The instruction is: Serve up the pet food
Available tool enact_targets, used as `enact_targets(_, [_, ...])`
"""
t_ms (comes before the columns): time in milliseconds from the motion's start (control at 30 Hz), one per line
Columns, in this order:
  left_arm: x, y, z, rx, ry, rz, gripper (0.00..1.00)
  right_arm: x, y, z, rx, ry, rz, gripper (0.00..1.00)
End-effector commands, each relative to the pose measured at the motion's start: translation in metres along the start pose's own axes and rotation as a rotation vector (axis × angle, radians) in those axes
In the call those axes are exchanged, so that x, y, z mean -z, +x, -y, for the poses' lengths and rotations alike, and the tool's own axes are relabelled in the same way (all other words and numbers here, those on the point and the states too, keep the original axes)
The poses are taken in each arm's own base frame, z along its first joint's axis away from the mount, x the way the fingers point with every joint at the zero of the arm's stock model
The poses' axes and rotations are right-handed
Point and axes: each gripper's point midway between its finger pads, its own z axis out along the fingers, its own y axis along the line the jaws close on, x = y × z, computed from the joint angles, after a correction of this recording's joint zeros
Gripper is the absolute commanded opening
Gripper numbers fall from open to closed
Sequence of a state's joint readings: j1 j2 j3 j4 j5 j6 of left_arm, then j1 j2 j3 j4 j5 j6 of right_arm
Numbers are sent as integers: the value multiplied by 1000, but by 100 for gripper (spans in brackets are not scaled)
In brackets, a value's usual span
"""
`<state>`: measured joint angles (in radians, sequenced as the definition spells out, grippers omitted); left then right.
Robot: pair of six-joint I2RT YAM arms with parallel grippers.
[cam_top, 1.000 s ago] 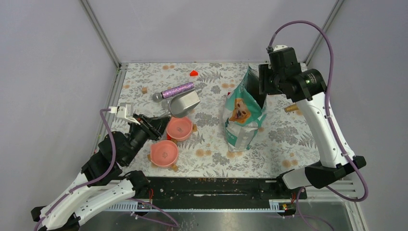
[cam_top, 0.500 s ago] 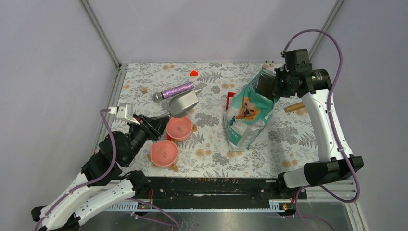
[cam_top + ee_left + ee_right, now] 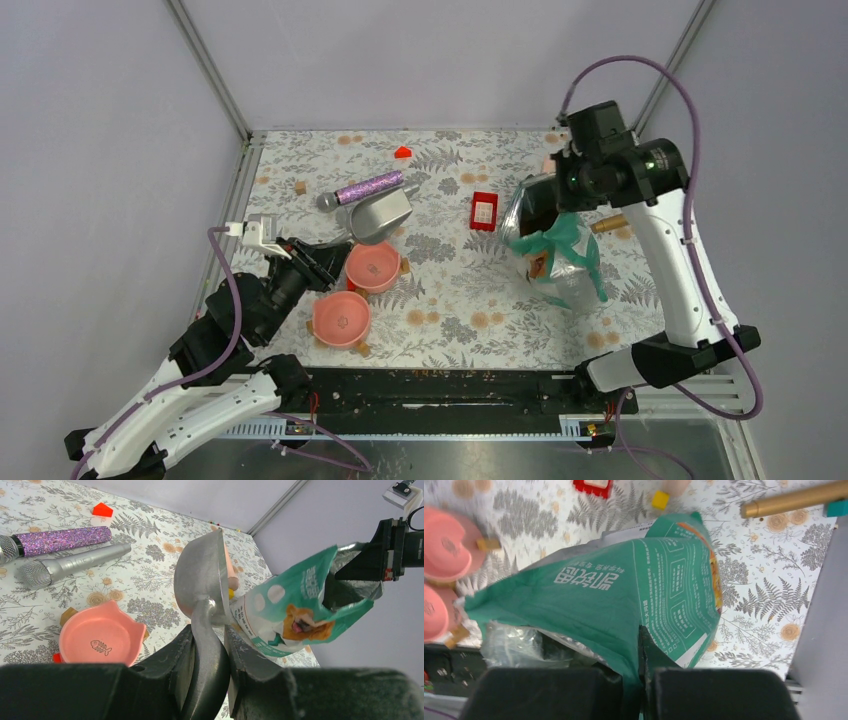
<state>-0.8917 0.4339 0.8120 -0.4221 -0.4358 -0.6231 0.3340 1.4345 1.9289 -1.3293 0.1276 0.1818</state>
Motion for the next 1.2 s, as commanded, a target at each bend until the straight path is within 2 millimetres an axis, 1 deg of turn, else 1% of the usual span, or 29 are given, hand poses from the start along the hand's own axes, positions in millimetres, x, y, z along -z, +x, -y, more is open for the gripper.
enact_targets(0, [3, -27, 12, 62, 19, 76, 0, 32, -44, -64, 25, -163, 258, 0])
enact_targets(67, [5, -27, 13, 84, 24, 65, 0, 21, -41, -78, 38, -104, 268, 0])
enact_targets(133, [8, -25, 15, 103, 33, 48, 0, 13, -36, -100, 71, -74, 274, 0])
enact_targets(167, [10, -24, 17, 114, 42, 38, 0, 12, -35, -110, 87, -65, 280, 0])
enact_targets(200, [13, -22, 18, 124, 51, 24, 0, 12, -33, -126, 118, -65, 285, 0])
enact_targets(300, [22, -22, 27, 170, 96, -4, 0, 14, -41, -156, 186, -39, 312, 0])
enact_targets(367, [29, -23, 33, 210, 134, -13, 0, 17, -49, -169, 215, 1, 331, 0])
enact_targets(433, [33, -24, 35, 253, 150, -15, 0, 23, -58, -179, 217, 1, 351, 0])
enact_targets(500, [39, -27, 35, 282, 161, -10, 0, 16, -55, -190, 239, -7, 335, 0])
enact_targets(567, [46, -33, 34, 306, 160, 3, 0, 10, -52, -196, 249, -17, 328, 0])
enact_targets(700, [58, -48, 32, 333, 152, 34, 0, 6, -50, -198, 265, -23, 334, 0])
enact_targets(767, [60, -52, 37, 340, 165, 32, 0, 3, -49, -199, 276, -30, 334, 0])
enact_targets(867, [60, -59, 52, 330, 203, 6, 0, -1, -46, -199, 286, -20, 326, 0])
enact_targets(933, [58, -60, 64, 322, 229, -28, 0, -3, -44, -201, 285, -26, 316, 0])
enact_targets(1000, [49, -58, 72, 330, 222, -62, 0, -3, -43, -203, 275, -35, 313, 0])
enact_targets(1100, [35, -49, 80, 314, 186, -136, 0, -3, -43, -205, 270, -44, 311, 0])
enact_targets(1167, [29, -41, 81, 292, 146, -192, 0, -4, -42, -205, 273, -39, 309, 0])
